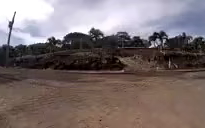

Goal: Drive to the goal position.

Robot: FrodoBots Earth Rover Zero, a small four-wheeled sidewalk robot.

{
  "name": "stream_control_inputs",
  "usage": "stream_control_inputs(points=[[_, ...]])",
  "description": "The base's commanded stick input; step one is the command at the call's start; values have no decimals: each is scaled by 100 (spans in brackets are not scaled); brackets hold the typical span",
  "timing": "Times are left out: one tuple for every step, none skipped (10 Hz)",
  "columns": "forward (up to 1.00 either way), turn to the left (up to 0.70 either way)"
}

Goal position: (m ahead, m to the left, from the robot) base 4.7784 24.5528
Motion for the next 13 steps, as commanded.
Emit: stream_control_inputs(points=[[70, 11], [70, 23], [70, 26], [70, 23], [70, 21], [70, 18], [70, 16], [70, 14], [70, 11], [70, 9], [70, 7], [70, 4], [70, 2]])
